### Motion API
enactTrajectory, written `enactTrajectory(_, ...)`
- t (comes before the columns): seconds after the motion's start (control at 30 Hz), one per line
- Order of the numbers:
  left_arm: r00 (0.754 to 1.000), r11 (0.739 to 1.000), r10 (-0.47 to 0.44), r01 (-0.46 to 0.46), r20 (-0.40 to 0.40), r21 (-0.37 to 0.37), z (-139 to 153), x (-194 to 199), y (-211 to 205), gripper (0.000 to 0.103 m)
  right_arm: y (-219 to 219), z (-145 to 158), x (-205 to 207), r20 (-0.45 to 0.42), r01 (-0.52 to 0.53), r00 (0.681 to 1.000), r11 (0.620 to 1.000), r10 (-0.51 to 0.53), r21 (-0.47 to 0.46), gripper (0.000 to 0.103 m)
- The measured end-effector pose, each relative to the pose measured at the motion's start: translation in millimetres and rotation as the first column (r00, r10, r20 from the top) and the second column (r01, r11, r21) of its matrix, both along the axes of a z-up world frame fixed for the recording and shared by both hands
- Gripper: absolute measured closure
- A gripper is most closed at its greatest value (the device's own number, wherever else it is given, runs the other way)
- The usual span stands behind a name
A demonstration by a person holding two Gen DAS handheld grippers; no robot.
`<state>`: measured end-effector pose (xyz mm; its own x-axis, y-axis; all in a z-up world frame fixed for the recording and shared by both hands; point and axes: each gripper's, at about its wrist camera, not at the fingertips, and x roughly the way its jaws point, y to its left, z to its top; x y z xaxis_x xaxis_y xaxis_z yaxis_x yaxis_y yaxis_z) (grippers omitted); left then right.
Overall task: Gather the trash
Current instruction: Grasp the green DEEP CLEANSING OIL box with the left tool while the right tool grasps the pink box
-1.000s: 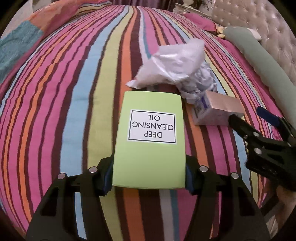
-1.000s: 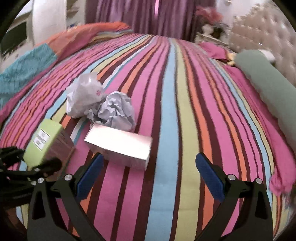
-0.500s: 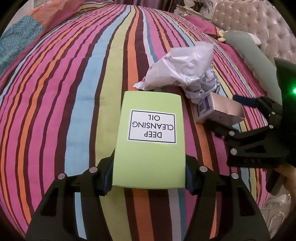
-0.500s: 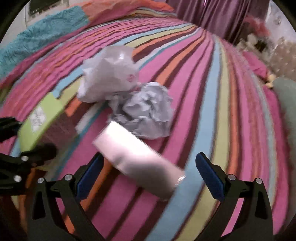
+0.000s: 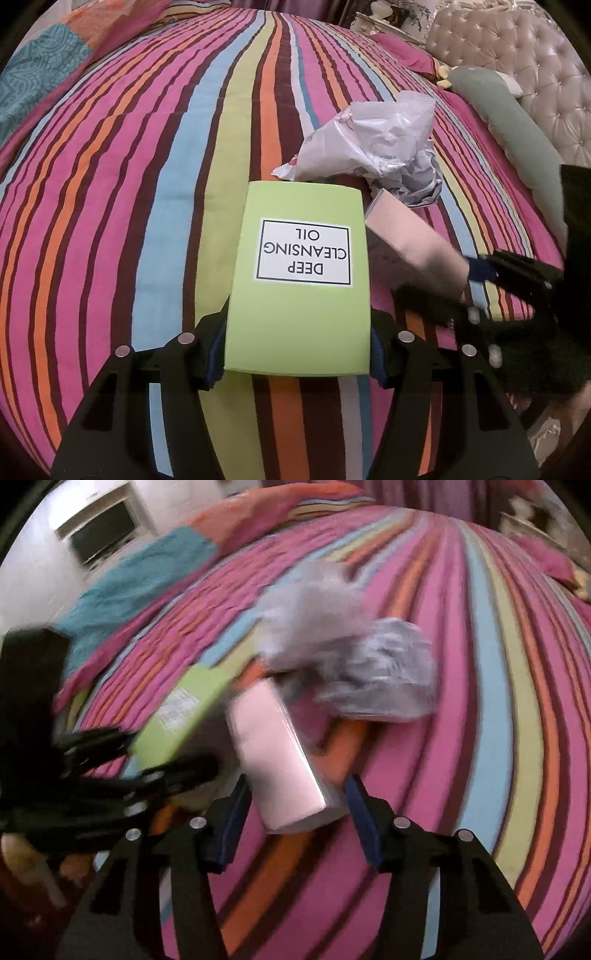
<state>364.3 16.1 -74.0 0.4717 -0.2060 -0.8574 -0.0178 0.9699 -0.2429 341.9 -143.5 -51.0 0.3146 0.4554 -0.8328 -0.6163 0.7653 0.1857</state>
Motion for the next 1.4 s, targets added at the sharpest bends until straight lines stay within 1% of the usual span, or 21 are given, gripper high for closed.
enactTrajectory(0.07,1.000,1.000,0.007,-0.007,0.002,0.014,-0.4,0.2,1.7,0.045,12.9,4.0,-12.9,0.050,-0.054,0.997,0.997,0.057,-0.056,0.052)
enactTrajectory(0.1,1.000,1.000,0.008,-0.008,0.003,0.003,-0.9,0.7,4.7,0.045,15.5,5.3,-15.3,0.063,-0.057,0.996,0.996,0.061,-0.069,0.052)
enactTrajectory(0.17,1.000,1.000,0.009,-0.009,0.002,-0.014,-0.9,1.0,7.9,0.045,19.0,9.0,-17.9,0.111,-0.048,0.992,0.995,0.058,-0.091,0.052)
enactTrajectory(0.23,1.000,1.000,0.004,-0.004,0.002,-0.011,-0.8,1.3,8.1,0.045,22.5,11.2,-19.1,0.187,-0.014,0.982,0.990,0.040,-0.139,0.052)
enactTrajectory(0.27,1.000,1.000,-0.001,0.001,0.002,-0.007,-1.0,1.7,8.1,0.045,23.4,10.4,-17.4,0.201,-0.004,0.979,0.989,0.034,-0.148,0.052)
enactTrajectory(0.33,1.000,1.000,-0.009,0.009,0.005,0.013,-1.4,2.5,7.7,0.045,21.5,6.0,-9.5,0.190,0.008,0.982,0.989,0.021,-0.146,0.052)
enactTrajectory(0.4,1.000,1.000,-0.011,0.010,0.006,0.008,-1.8,3.1,9.2,0.045,20.2,-2.1,0.1,0.178,0.031,0.984,0.986,-0.002,-0.163,0.052)
enactTrajectory(0.43,1.000,1.000,-0.011,0.011,0.005,0.009,-1.8,3.3,9.2,0.045,20.8,-5.8,4.5,0.167,0.038,0.986,0.985,-0.009,-0.171,0.054)
enactTrajectory(0.47,1.000,1.000,-0.012,0.012,0.006,0.013,-1.7,3.5,9.1,0.045,21.4,-10.6,5.6,0.145,0.042,0.989,0.984,-0.016,-0.173,0.060)
enactTrajectory(0.5,1.000,1.000,-0.016,0.016,0.013,0.024,-1.3,2.4,7.3,0.045,23.2,-14.8,5.8,0.120,0.042,0.992,0.985,-0.022,-0.166,0.067)
enactTrajectory(0.53,1.000,0.999,-0.017,0.016,0.018,0.030,-0.9,-0.4,7.3,0.045,23.6,-15.2,3.2,0.118,0.053,0.992,0.986,-0.035,-0.157,0.071)
enactTrajectory(0.6,0.999,1.000,-0.002,0.001,0.033,0.031,1.4,-6.3,9.1,0.045,24.3,-12.6,-5.5,0.140,0.107,0.986,0.984,-0.087,-0.142,0.072)
enactTrajectory(0.67,0.999,1.000,0.008,-0.008,0.036,0.000,4.0,-14.4,13.4,0.045,20.2,-8.6,-14.8,0.141,0.151,0.980,0.984,-0.137,-0.092,0.072)
enactTrajectory(0.73,0.999,1.000,0.001,-0.001,0.048,-0.002,7.4,-25.6,14.0,0.045,11.3,-2.8,-28.8,0.139,0.204,0.970,0.978,-0.198,-0.030,0.072)
enactTrajectory(0.83,0.998,1.000,-0.010,0.011,0.065,-0.010,12.8,-50.4,14.5,0.045,-5.7,4.6,-52.8,0.115,0.275,0.953,0.960,-0.280,0.062,0.072)
enactTrajectory(0.87,0.998,1.000,-0.013,0.014,0.068,-0.019,14.2,-58.9,14.4,0.045,-15.4,7.3,-65.6,0.095,0.309,0.943,0.945,-0.319,0.107,0.072)
enactTrajectory(1.0,0.997,0.999,-0.028,0.030,0.078,-0.037,18.1,-102.2,13.4,0.045,-39.8,9.8,-100.7,0.026,0.409,0.906,0.891,-0.422,0.198,0.072)
enactTrajectory(1.1,0.995,0.999,-0.045,0.045,0.089,-0.005,18.5,-136.7,10.8,0.045,-51.3,8.6,-126.9,-0.012,0.456,0.886,0.866,-0.464,0.206,0.072)
enactTrajectory(1.2,0.996,0.998,-0.050,0.053,0.079,-0.026,17.9,-164.9,12.6,0.045,-59.3,8.5,-151.4,-0.036,0.494,0.866,0.841,-0.499,0.220,0.072)
enactTrajectory(1.27,0.995,0.998,-0.057,0.059,0.082,-0.024,19.3,-181.4,12.2,0.045,-60.8,8.4,-163.5,-0.048,0.512,0.855,0.828,-0.516,0.228,0.072)
enactTrajectory(1.4,0.992,0.997,-0.081,0.080,0.093,0.020,20.5,-212.2,10.2,0.045,-69.1,13.5,-188.3,-0.048,0.541,0.836,0.807,-0.547,0.237,0.072)
